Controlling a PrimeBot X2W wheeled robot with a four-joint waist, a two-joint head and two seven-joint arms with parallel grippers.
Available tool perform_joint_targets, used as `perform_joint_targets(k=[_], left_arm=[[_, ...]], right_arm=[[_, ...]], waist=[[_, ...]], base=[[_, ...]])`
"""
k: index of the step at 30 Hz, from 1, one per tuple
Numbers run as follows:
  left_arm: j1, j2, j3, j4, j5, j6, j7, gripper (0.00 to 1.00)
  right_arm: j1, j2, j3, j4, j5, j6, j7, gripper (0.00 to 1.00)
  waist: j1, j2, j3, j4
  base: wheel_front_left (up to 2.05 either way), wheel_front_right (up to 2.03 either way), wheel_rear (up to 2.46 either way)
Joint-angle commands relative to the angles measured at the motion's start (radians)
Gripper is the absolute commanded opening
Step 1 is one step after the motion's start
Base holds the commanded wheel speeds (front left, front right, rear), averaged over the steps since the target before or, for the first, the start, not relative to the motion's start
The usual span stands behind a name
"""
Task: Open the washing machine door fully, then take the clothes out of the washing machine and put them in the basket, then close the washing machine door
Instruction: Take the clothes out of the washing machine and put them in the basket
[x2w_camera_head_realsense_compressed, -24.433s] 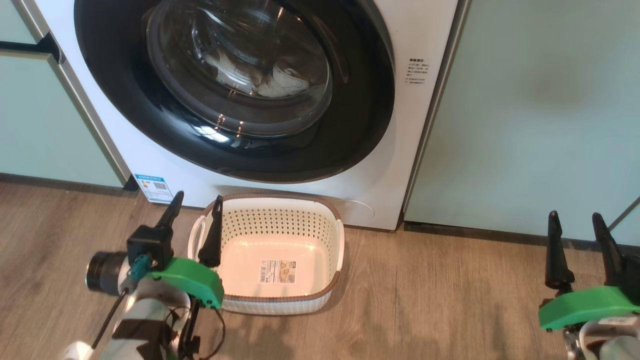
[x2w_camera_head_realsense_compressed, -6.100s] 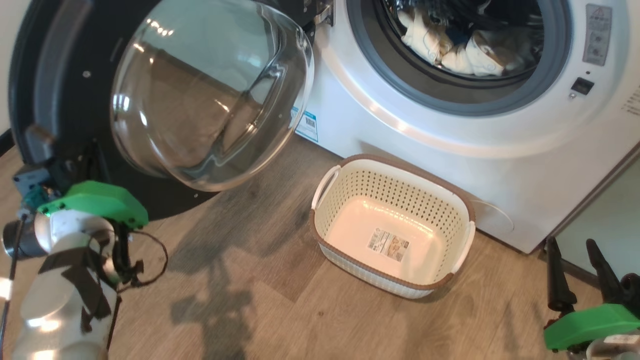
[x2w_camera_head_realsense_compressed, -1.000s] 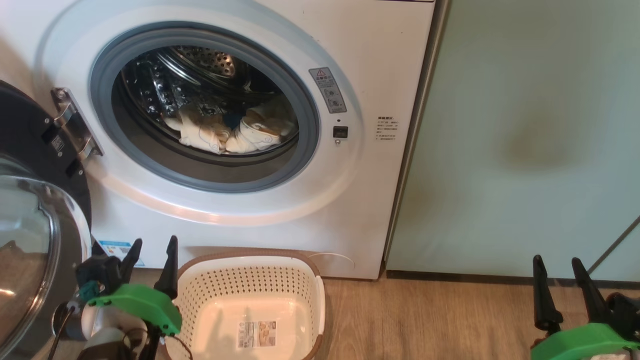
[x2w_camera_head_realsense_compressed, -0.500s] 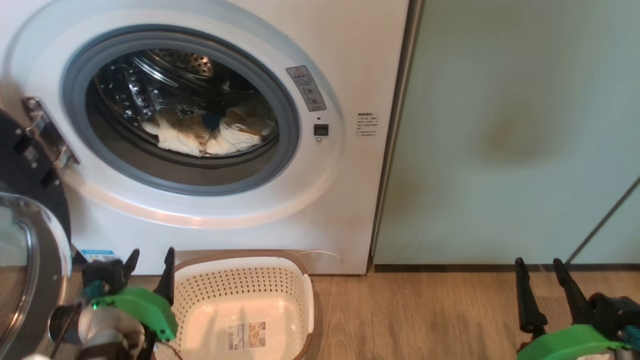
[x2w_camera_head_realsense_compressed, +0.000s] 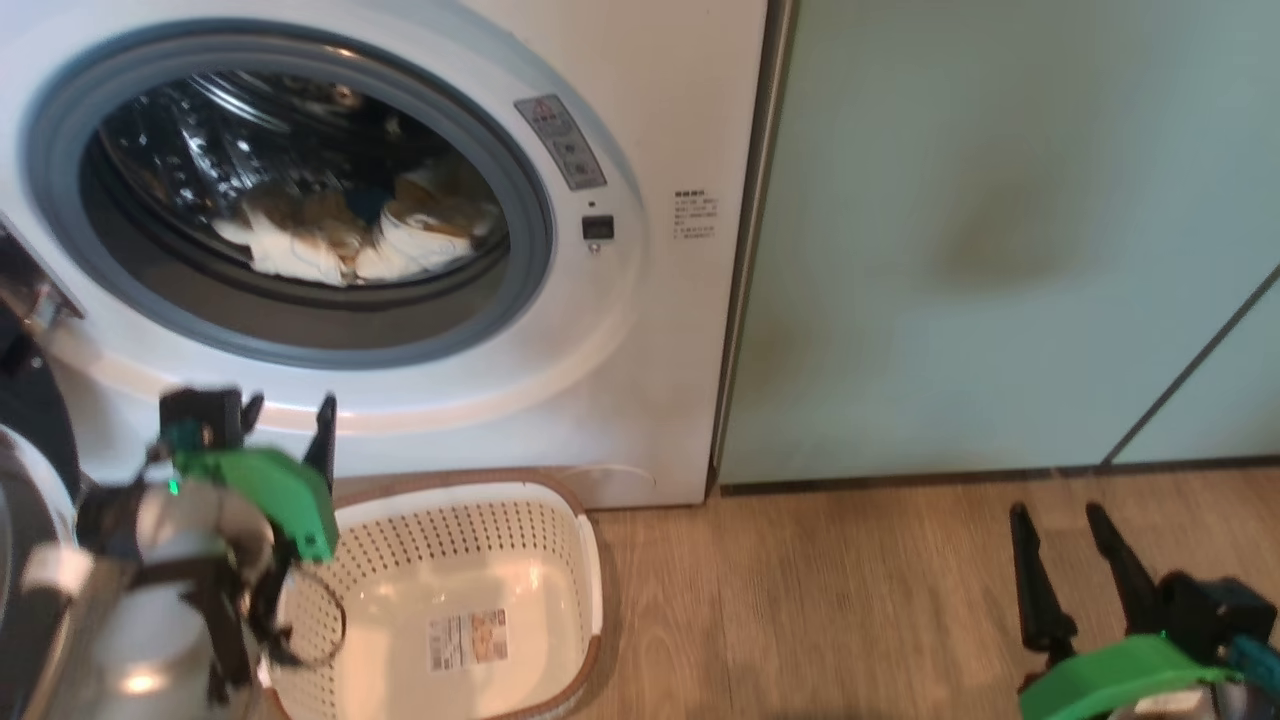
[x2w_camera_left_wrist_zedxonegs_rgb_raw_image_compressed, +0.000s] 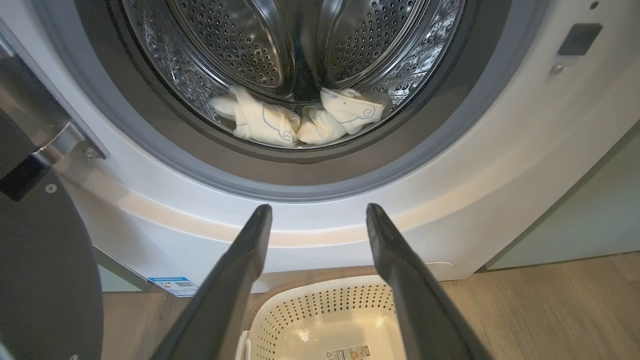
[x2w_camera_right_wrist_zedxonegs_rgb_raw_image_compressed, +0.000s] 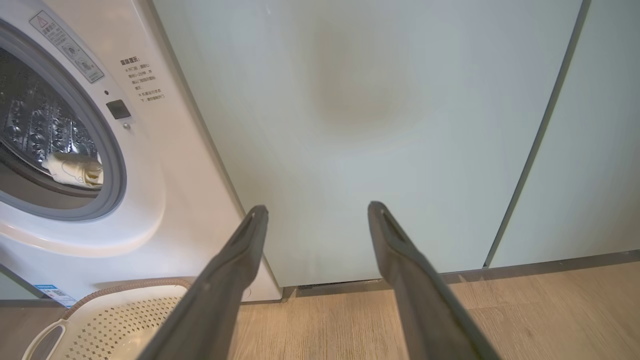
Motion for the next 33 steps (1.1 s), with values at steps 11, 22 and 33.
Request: perform_joint_targets(k=[11, 22, 33], left_arm=[[-0.327, 0.111, -0.019, 0.047, 0.034, -0.005, 0.217, 1.0], [-0.559, 0.169, -0.044, 0.097, 0.052, 0.004, 0.34, 1.0], [-0.738, 0.206, -0.07, 0.167, 0.074, 0.048, 0.469, 1.0]], right_arm=[[-0.13, 0.008, 0.017, -0.05, 0.004, 0.004, -0.01, 1.0], [-0.208, 0.022, 0.033, -0.068, 0.008, 0.004, -0.01, 1.0], [-0.289, 0.03, 0.049, -0.076, 0.019, 0.004, -0.01, 1.0]], waist=[[0.0, 0.0, 0.157, -0.034], [0.0, 0.0, 0.296, -0.055], [0.0, 0.0, 0.436, -0.076]], base=[[0.0, 0.0, 0.0], [0.0, 0.0, 0.0], [0.0, 0.0, 0.0]])
